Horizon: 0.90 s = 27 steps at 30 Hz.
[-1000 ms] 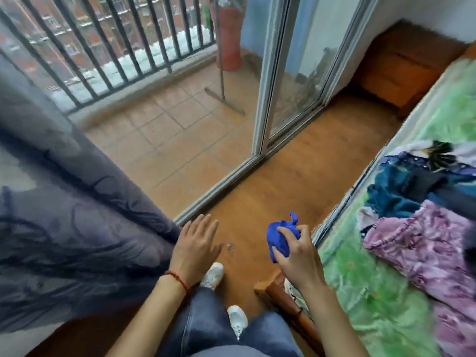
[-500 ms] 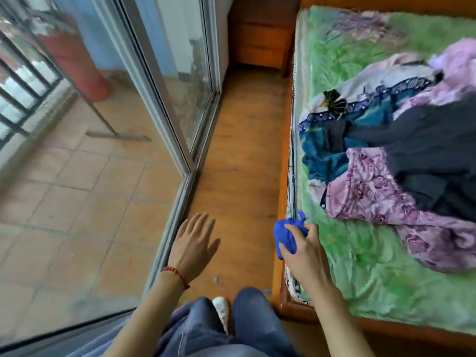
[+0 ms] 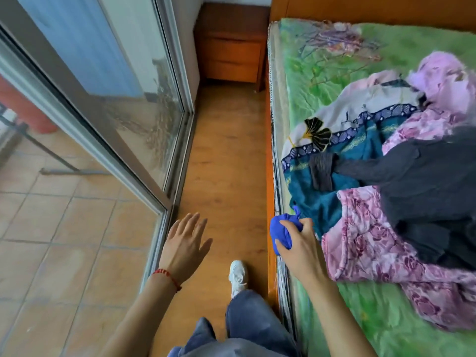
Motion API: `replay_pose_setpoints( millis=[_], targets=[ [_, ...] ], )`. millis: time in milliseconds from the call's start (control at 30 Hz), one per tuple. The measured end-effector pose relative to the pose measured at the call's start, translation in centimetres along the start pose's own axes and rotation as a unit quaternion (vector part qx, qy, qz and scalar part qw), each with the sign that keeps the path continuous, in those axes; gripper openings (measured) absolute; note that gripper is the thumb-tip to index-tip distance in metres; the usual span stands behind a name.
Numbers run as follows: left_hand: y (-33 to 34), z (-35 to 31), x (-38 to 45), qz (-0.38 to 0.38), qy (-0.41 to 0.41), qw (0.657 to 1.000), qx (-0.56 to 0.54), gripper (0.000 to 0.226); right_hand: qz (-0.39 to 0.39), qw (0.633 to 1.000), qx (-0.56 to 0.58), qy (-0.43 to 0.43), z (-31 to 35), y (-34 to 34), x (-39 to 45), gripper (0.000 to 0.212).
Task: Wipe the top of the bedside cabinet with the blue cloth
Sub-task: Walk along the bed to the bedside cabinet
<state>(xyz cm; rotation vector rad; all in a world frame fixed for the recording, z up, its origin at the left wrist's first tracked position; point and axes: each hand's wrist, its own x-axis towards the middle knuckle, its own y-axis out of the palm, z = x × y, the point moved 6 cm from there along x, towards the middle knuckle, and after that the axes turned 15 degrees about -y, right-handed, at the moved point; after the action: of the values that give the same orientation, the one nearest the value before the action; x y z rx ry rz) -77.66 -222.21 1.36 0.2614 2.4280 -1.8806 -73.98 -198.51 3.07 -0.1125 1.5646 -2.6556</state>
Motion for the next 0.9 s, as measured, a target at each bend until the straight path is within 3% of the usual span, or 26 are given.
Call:
replay_pose_setpoints(
  millis=[133, 167, 200, 300, 433, 567, 833, 900],
  targets=[
    [-2.2, -1.0, 4.6, -0.039, -0.003, 0.999, -0.007, 0.048, 0.002, 1.000, -0.018, 0.001, -0.9, -2.0, 5.2, 0.043],
    [-3.1, -1.6, 9.6, -0.019, -0.004, 1.000, -0.018, 0.045, -0.004, 1.000, -0.022, -0.011, -2.5, -2.5, 10.1, 0.043],
    [-4.5, -2.2, 14.3, -0.020, -0.008, 0.999, -0.030, 0.049, 0.001, 1.000, -0.021, -0.009, -3.7, -3.3, 15.1, 0.043],
    [-5.7, -2.8, 16.3, -0.018, 0.002, 1.000, -0.009, 0.077, 0.000, 1.000, -0.024, -0.004, -3.7, -4.1, 17.2, 0.044],
    [-6.3, -2.6, 23.9, -0.002, -0.007, 1.000, -0.015, 0.071, -0.004, 1.000, -0.020, -0.008, -4.9, -3.9, 24.3, 0.045],
    [-7.6, -2.4, 33.4, 0.006, 0.022, 1.000, -0.007, 0.082, -0.011, 1.000, -0.023, 0.010, -6.3, -3.8, 33.1, 0.045],
    [-11.3, -3.0, 50.8, -0.030, 0.054, 0.998, 0.010, 0.047, -0.048, 0.998, -0.029, 0.036, -7.7, -6.5, 48.1, 0.045],
    [-11.8, -3.6, 54.5, -0.040, 0.057, 0.998, 0.009, 0.050, -0.058, 0.997, -0.026, 0.039, -8.5, -7.2, 51.2, 0.044]
  ],
)
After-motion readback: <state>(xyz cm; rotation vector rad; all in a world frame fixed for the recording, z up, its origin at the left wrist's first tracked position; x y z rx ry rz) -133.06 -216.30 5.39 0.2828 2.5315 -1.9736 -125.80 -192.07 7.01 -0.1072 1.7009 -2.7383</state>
